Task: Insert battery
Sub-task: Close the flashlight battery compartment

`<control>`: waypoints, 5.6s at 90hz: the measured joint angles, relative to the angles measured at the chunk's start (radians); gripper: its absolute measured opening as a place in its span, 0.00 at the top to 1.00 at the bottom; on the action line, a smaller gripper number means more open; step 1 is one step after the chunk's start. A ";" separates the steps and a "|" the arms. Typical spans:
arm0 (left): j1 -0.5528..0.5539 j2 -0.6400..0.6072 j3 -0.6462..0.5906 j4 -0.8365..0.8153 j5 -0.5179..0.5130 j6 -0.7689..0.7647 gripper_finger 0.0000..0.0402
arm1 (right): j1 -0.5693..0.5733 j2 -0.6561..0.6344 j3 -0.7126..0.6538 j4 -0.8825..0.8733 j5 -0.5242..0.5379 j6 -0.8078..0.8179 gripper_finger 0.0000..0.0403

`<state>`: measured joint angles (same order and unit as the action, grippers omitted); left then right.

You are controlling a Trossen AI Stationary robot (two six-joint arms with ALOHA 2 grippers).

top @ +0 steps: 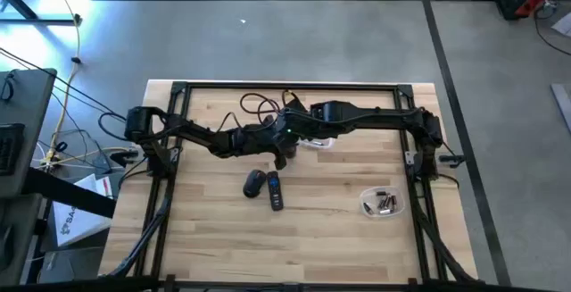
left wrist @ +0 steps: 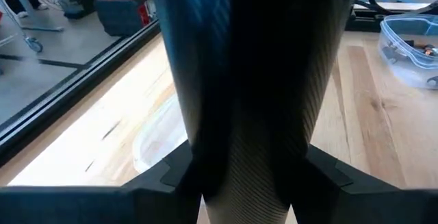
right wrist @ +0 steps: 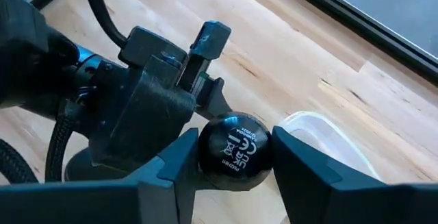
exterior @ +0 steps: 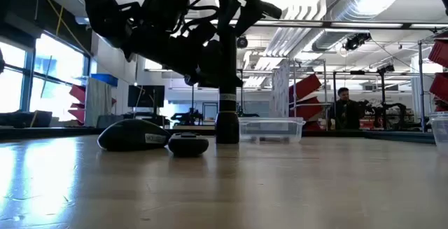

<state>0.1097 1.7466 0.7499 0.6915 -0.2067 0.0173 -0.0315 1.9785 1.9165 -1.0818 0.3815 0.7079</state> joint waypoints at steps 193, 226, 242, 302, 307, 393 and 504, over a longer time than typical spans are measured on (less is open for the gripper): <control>-0.013 -0.012 -0.001 -0.066 0.505 0.167 0.64 | -0.245 -0.389 -0.812 1.216 -1.292 -1.128 0.45; -0.014 0.036 0.003 0.013 0.495 0.149 0.64 | -0.259 -0.321 -0.757 1.198 -1.359 -1.135 0.45; -0.015 0.075 0.003 0.079 0.498 0.146 0.64 | -0.269 -0.321 -0.756 1.159 -1.362 -1.110 0.45; -0.019 0.119 0.002 0.135 0.528 0.148 0.64 | -0.292 -0.314 -0.756 1.064 -1.543 -1.333 0.45; -0.020 0.119 0.001 0.135 0.528 0.142 0.64 | -0.295 -0.311 -0.756 1.066 -1.543 -1.336 0.45; -0.032 0.121 0.000 0.132 0.516 0.133 0.64 | -0.328 -0.202 -0.756 1.201 -1.677 -1.231 0.45; -0.032 0.121 0.000 0.131 0.514 0.133 0.64 | -0.301 -0.196 -0.756 1.201 -1.642 -1.213 0.65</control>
<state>0.0776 1.8671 0.7498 0.8229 0.3077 0.1501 -0.3326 1.7824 1.1603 0.1192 -1.2603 -0.5049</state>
